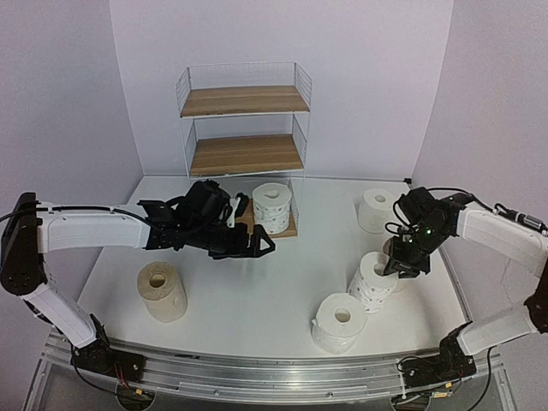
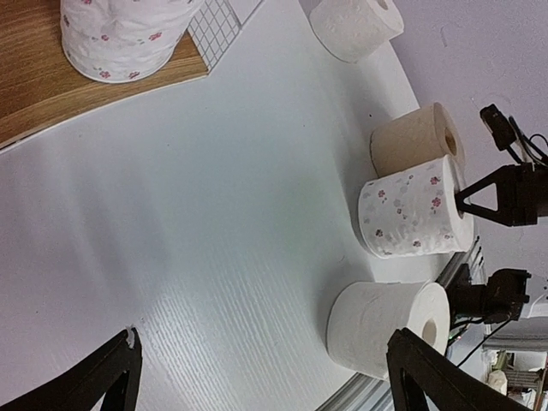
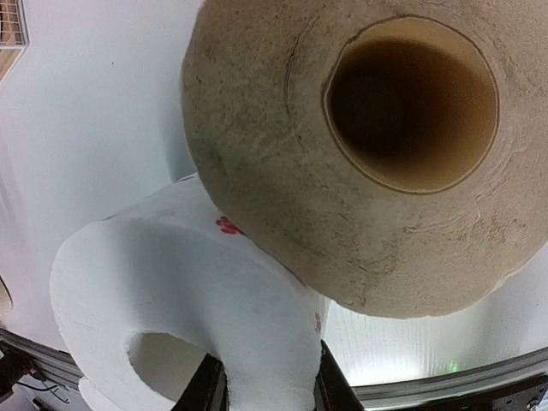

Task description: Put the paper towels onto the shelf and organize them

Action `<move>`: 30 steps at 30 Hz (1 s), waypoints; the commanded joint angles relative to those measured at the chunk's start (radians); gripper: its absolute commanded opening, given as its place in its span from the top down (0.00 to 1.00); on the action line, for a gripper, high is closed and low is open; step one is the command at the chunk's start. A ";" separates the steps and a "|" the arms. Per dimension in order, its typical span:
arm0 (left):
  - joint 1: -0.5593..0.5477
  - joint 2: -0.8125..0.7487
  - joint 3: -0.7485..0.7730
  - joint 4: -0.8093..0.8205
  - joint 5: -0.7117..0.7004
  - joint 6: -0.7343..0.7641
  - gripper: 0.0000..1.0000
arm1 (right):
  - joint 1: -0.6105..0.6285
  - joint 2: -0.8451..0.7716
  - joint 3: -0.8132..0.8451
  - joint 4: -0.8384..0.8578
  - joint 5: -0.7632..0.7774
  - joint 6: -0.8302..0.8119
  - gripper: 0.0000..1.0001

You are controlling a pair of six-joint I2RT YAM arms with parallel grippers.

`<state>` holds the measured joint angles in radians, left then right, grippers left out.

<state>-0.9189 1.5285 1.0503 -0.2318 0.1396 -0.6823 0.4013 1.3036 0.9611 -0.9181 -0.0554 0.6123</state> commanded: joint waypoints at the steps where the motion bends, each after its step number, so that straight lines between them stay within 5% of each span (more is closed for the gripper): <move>1: -0.009 0.073 0.143 0.058 0.041 -0.030 0.01 | 0.066 -0.026 0.111 0.027 0.031 0.092 0.77; 10: -0.035 0.266 0.401 -0.013 0.129 -0.016 0.03 | 0.288 0.194 0.358 0.048 0.129 0.147 0.78; 30: -0.045 0.334 0.496 -0.270 0.022 0.002 0.18 | 0.380 0.441 0.582 0.128 -0.001 0.050 0.79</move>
<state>-0.9571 1.8439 1.4875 -0.4488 0.2040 -0.6910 0.7585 1.7278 1.4842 -0.8255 -0.0243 0.6865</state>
